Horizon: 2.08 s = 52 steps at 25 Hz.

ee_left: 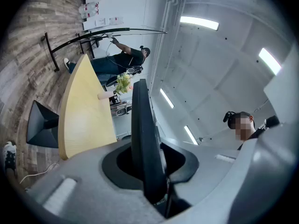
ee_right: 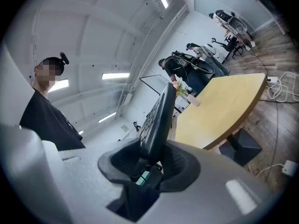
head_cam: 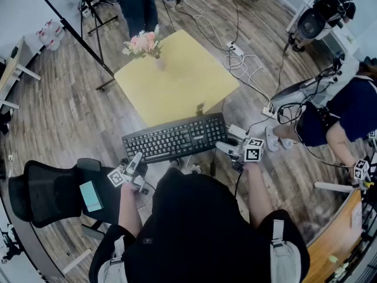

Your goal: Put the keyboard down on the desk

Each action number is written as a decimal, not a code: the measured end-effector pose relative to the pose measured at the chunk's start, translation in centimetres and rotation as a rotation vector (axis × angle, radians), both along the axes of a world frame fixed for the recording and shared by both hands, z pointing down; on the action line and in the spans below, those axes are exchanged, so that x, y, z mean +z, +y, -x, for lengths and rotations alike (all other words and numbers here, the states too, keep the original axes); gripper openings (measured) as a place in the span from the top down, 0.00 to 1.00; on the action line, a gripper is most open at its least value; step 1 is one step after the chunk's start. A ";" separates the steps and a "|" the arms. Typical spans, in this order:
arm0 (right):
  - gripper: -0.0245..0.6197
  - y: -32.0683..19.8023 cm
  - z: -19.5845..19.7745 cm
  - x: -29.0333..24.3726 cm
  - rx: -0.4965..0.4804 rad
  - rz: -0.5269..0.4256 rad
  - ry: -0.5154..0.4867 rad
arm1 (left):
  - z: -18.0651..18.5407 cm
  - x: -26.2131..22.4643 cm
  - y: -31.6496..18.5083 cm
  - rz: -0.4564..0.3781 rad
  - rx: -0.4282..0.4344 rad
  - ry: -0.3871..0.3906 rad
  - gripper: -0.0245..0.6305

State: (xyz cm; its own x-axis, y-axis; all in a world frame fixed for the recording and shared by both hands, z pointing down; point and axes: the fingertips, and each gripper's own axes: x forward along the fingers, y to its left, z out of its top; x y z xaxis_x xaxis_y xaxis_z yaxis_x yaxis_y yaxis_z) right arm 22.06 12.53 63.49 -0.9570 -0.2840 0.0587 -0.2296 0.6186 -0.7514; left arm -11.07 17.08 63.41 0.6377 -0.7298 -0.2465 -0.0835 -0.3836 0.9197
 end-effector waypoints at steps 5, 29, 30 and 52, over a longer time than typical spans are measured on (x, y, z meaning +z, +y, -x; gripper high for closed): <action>0.76 0.2 0.1 0.4 0.000 0.006 0.004 | 0.3 0.4 0.1 0.001 -0.006 -0.003 0.83; 0.76 1.0 0.2 0.1 -0.006 0.005 0.003 | 0.3 -0.2 1.0 0.002 -0.009 -0.019 0.83; 0.76 1.2 0.1 0.1 -0.006 0.005 0.005 | 0.3 -0.3 1.2 0.000 -0.010 -0.019 0.83; 0.75 -0.2 0.6 1.6 -0.011 0.042 0.014 | 0.7 0.6 0.0 0.025 -0.022 -0.031 0.83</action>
